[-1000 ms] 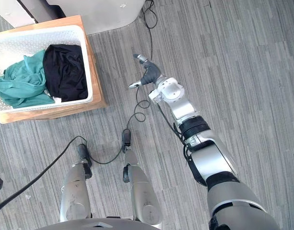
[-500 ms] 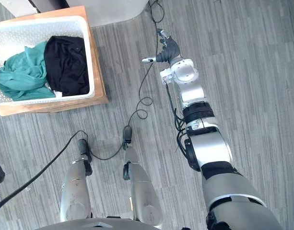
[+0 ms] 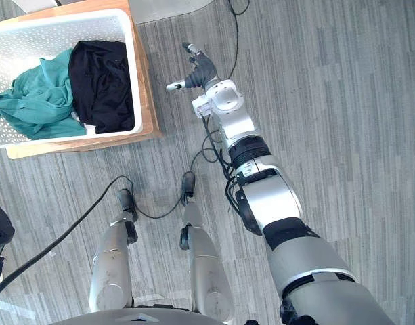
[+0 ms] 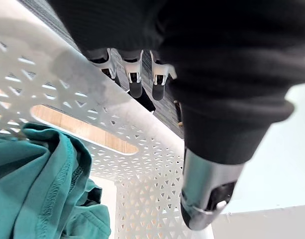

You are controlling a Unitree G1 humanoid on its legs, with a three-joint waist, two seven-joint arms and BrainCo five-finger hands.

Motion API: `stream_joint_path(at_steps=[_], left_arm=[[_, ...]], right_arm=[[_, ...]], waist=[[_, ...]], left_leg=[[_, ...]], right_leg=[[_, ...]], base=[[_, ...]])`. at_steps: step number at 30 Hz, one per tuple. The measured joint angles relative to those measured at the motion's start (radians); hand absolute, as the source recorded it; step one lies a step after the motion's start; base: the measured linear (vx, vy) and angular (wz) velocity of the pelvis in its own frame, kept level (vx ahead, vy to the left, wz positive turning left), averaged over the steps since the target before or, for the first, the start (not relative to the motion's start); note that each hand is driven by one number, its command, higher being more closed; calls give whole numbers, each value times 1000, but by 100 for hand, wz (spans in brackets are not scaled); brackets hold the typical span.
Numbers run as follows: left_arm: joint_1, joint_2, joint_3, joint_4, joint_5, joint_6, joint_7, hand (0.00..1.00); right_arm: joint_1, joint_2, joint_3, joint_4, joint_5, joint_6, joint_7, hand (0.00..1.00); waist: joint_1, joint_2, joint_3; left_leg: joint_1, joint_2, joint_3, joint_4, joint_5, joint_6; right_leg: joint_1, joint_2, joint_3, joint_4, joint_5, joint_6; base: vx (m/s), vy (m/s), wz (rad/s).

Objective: Pick up the laundry basket with both hands and put the clothes into the washing machine.

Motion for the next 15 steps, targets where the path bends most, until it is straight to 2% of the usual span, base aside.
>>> stream_joint_path(at_steps=[6,15], left_arm=[[-16,-18,-23,0,-3,-32,18,0],[-13,-48,-22,4,-26,-37,42,0]], right_arm=[[0,62,33,18,-2,8,-1,0],[-1,88,49,29,-7,8,-36,0]], waist=[[6,2,-1],[6,5,-3]], left_leg=[[-21,-4,2,0,0,1],[-37,-19,-3,-2,4,6]], right_leg=[[-21,-3,0,0,0,0],[-31,-19,-7,0,0,1]], base=[[5,1,0],[8,7,5]])
